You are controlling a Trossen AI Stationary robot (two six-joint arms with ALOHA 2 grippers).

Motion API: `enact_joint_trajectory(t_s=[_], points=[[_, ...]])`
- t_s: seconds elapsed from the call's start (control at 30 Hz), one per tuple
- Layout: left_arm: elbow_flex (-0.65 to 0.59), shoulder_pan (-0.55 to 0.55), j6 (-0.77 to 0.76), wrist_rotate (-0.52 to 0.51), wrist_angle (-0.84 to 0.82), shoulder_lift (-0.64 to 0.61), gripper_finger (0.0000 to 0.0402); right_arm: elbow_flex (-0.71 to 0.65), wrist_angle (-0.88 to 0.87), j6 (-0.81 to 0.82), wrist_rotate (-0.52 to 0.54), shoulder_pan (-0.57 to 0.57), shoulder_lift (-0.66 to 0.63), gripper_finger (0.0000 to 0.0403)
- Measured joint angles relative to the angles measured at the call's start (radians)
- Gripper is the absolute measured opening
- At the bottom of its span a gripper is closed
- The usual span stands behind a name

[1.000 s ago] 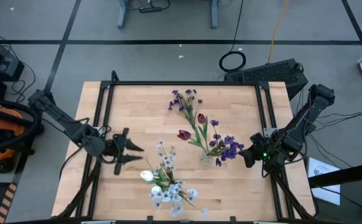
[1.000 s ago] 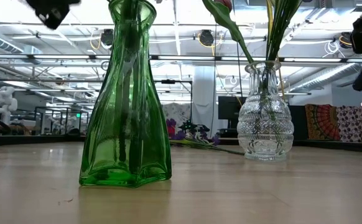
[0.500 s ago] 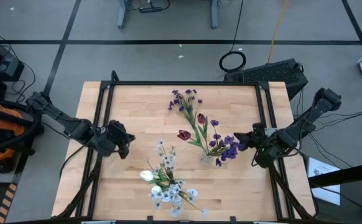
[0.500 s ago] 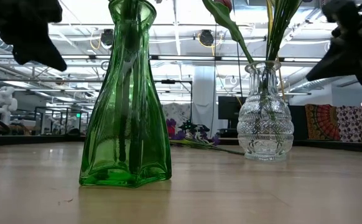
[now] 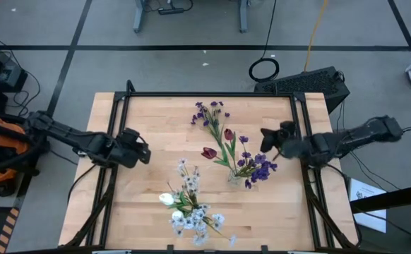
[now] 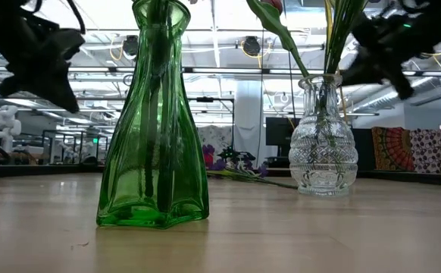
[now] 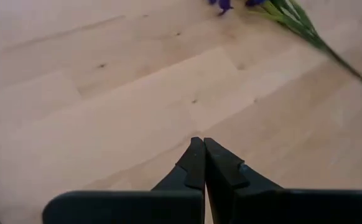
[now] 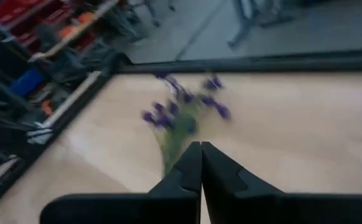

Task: Sort flowers into vase by color
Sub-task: Put the violet flowers into the transparent vase

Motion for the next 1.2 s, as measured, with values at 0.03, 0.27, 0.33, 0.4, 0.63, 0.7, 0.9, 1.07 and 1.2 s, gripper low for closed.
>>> enact_joint_trajectory(t_s=[0.03, 0.27, 0.33, 0.4, 0.63, 0.7, 0.9, 1.07, 1.2], points=[[-0.011, 0.008, -0.01, 0.0, 0.024, 0.0, 0.0002, 0.0, 0.078, -0.093, -0.047, -0.05, -0.001, 0.0], [-0.026, 0.063, -0.011, 0.0, 0.115, 0.005, 0.0001, 0.0, 0.541, -0.453, -0.496, -0.439, 0.01, 0.0], [-0.026, 0.08, -0.011, 0.0, 0.116, 0.005, 0.0001, 0.001, 0.615, -0.456, -0.647, -0.534, 0.027, 0.0], [-0.026, 0.093, -0.011, 0.0, 0.121, 0.005, 0.0001, 0.015, 0.643, -0.45, -0.777, -0.611, 0.06, 0.0], [-0.026, 0.111, -0.01, 0.001, 0.149, 0.005, 0.0, 0.247, 0.63, -0.503, -1.027, -0.733, 0.325, 0.0], [-0.026, 0.111, -0.003, 0.002, 0.148, 0.005, 0.0, 0.37, 0.577, -0.53, -1.065, -0.744, 0.427, 0.0], [-0.026, 0.111, -0.002, 0.031, 0.114, 0.005, 0.0, 0.823, 0.161, -0.637, -1.086, -0.746, 0.717, 0.0], [-0.026, 0.11, -0.002, 0.069, 0.101, 0.005, 0.0, 1.211, -0.295, -0.66, -0.934, -0.746, 0.937, 0.0], [-0.026, 0.11, -0.002, 0.079, 0.1, 0.005, 0.0, 1.413, -0.529, -0.652, -0.903, -0.746, 1.094, 0.0]])
